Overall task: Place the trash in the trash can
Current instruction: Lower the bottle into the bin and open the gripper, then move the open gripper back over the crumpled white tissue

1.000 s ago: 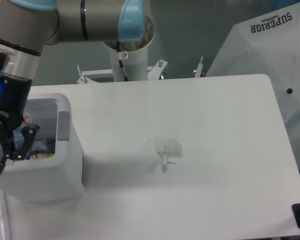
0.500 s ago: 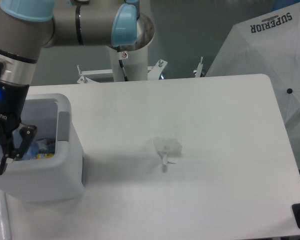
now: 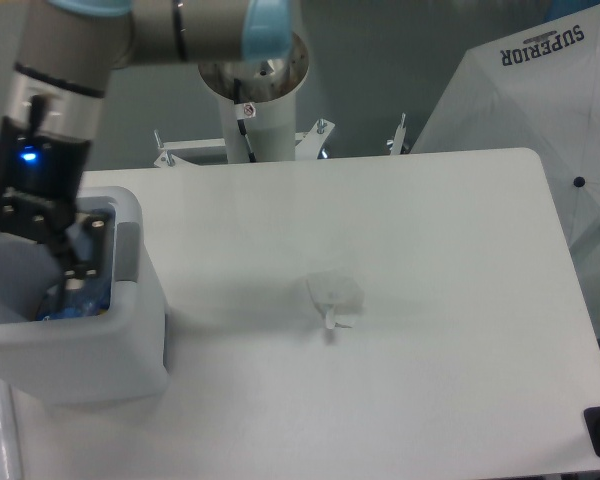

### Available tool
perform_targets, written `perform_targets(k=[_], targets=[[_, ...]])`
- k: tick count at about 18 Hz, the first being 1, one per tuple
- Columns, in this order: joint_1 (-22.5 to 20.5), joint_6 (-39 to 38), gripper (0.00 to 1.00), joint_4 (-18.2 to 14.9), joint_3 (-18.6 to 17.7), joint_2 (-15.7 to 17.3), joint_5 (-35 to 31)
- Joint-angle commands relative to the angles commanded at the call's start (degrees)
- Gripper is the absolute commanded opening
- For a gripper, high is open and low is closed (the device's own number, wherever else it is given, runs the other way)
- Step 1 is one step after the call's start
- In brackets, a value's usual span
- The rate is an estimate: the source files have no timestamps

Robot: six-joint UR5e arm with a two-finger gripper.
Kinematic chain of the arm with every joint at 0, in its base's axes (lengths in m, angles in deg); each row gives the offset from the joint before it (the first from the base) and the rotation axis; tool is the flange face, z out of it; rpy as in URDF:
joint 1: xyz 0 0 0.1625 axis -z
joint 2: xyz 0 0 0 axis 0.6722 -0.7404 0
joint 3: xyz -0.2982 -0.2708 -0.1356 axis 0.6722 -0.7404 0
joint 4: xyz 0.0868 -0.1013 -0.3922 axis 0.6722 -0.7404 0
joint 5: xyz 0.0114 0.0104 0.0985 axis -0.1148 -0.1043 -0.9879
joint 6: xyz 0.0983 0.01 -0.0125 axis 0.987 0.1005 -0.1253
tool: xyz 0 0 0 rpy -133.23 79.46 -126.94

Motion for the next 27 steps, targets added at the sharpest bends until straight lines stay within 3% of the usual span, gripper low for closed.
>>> perform_targets(k=[7, 13, 16, 20, 22, 25, 27], targets=[[-10.81, 2.54, 1.0, -0.35, -5.2, 3.96, -1.14], [-14.95, 25.88, 1.0, -3.42, -9.84, 3.35, -1.14], [-17.41, 36.53, 1.0, -7.55, -13.45, 3.44, -1.58], [-20.05, 39.46, 1.0, -9.05, -16.18, 3.35, -3.68], [-20.23, 39.46, 1.0, -9.05, -16.1, 2.56, -5.09], [-20.14, 39.99, 1.0, -9.14, -16.09, -1.39, -6.76], [-20.14, 44.54, 1.0, -9.32, -16.8, -2.27, -7.47]])
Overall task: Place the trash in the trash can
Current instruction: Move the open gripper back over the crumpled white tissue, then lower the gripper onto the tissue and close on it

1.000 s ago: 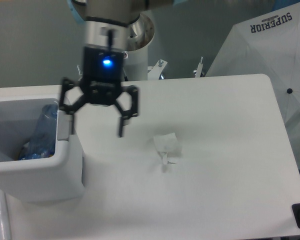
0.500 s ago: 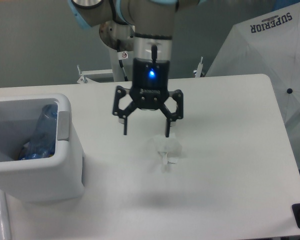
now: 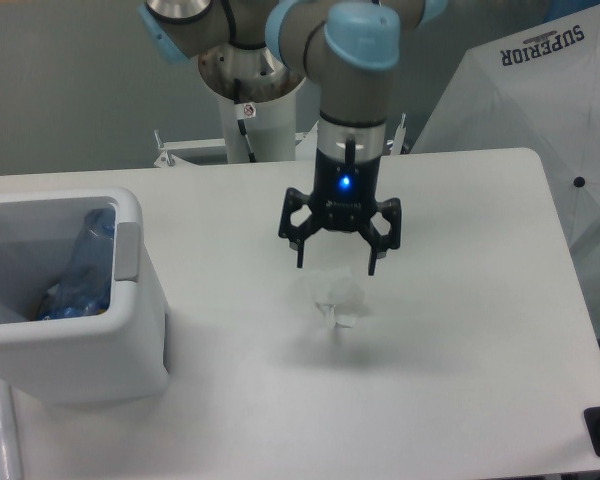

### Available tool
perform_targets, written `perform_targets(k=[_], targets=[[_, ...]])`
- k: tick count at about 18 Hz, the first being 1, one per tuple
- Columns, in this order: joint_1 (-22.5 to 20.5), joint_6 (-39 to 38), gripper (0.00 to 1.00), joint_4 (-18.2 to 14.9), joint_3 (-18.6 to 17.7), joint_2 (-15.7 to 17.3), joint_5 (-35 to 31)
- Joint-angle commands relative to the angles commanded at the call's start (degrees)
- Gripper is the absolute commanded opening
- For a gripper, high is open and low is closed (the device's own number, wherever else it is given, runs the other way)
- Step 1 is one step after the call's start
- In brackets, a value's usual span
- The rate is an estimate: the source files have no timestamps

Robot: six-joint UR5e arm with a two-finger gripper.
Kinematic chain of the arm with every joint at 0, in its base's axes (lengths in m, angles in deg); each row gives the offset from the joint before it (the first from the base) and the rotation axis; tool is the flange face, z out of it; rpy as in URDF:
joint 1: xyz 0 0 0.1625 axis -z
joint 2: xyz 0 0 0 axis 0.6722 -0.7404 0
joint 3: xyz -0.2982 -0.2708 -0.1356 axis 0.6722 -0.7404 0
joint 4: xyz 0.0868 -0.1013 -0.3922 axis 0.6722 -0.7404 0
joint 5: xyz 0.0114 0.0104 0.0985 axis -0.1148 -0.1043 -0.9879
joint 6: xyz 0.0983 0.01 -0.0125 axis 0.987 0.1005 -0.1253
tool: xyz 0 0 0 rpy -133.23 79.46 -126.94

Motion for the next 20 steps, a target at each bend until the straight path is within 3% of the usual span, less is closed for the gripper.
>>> perform_targets(k=[6, 12, 16, 20], targets=[[-0.44, 3.01, 1.0, 0.09, -0.71, -4.48, -6.41], [-0.44, 12.76, 1.0, 0.35, -3.34, -5.54, -8.26], [-0.26, 14.95, 1.0, 0.88, -5.71, -5.54, -8.53], [-0.18, 15.76, 1.0, 0.97, -5.81, -6.07, -8.53]])
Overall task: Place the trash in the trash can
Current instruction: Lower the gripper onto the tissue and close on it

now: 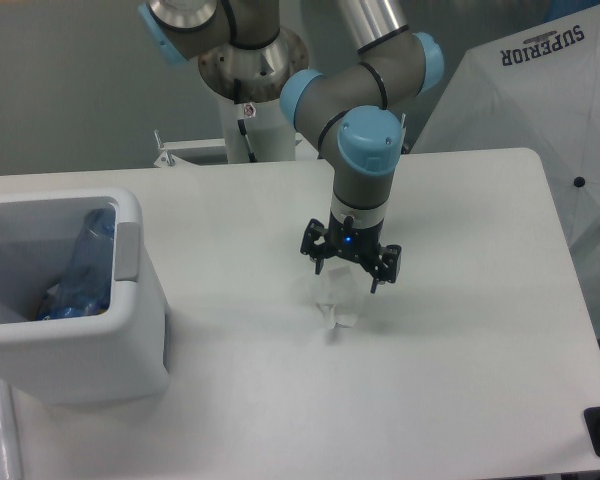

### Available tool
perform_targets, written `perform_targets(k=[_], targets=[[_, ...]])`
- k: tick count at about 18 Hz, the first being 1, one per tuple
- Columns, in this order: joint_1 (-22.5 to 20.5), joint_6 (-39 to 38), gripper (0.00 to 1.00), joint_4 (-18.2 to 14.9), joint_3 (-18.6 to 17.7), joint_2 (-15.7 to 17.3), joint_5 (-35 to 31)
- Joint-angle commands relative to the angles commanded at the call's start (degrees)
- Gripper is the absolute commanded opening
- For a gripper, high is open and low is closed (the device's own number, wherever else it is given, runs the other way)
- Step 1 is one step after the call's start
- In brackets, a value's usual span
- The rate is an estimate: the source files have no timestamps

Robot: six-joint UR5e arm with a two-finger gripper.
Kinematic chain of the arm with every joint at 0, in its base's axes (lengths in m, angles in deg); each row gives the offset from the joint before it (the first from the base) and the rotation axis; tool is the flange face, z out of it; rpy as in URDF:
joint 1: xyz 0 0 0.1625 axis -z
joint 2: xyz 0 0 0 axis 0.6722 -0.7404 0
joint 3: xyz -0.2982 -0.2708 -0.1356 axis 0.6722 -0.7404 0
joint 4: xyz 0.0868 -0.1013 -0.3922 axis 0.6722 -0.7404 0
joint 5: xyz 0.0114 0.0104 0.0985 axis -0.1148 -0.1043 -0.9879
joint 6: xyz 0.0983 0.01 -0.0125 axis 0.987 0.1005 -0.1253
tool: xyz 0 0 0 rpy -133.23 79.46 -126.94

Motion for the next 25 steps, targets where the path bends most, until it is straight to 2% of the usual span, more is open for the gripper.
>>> perform_targets(k=[6, 16, 18, 25], targets=[[0.17, -0.53, 1.0, 1.67, 0.0, -1.4, -0.09], [0.18, -0.53, 1.0, 1.93, -0.09, -2.64, -0.26], [0.26, -0.79, 1.0, 2.9, -0.26, -2.81, -0.61], [0.35, -1.49, 0.9, 3.69, -0.61, -2.9, -2.55]])
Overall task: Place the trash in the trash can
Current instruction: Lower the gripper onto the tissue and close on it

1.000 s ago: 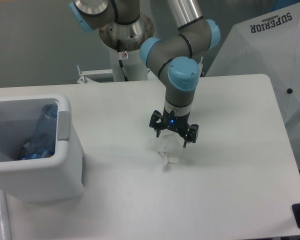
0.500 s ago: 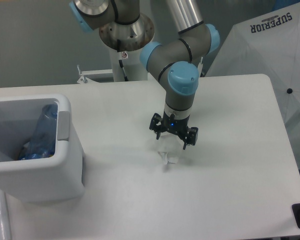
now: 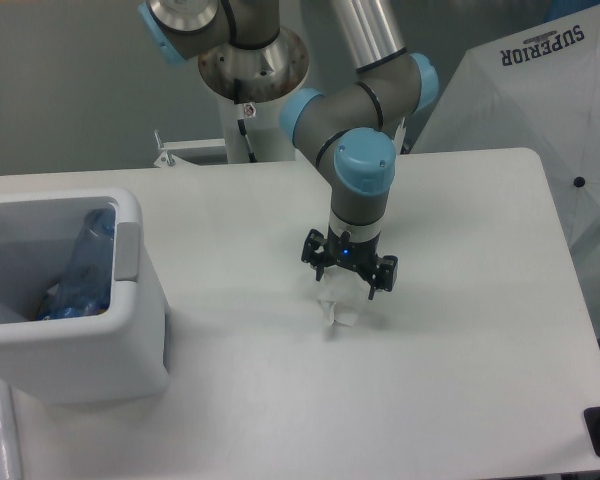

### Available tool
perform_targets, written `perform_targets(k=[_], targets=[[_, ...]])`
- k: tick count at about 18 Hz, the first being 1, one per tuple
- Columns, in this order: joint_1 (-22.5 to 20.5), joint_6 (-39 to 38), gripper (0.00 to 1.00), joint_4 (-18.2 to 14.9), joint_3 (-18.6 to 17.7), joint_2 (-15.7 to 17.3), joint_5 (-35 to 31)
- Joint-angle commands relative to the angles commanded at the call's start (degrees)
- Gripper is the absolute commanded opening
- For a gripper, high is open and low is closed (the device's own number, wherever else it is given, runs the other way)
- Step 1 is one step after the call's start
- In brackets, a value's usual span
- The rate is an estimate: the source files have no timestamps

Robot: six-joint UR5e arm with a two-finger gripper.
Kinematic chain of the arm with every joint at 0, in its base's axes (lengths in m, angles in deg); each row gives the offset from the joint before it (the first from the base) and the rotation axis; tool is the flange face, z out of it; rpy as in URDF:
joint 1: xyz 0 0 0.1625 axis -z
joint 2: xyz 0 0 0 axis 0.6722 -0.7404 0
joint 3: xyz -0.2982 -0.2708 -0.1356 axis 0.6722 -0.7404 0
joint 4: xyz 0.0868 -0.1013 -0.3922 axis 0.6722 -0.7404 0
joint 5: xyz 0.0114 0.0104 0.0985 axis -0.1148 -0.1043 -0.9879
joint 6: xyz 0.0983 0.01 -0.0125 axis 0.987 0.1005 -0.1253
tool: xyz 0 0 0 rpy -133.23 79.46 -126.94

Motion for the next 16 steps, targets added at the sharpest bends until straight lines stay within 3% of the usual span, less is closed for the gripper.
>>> perform_targets(k=[7, 14, 16], targets=[[0.0, 0.0, 0.8, 0.0, 0.0, 0.0, 0.0], [0.0, 0.09, 0.5, 0.0, -0.61, -0.61, -0.09], [-0.09, -0.09, 0.35, -0.09, -0.53, -0.62, -0.09]])
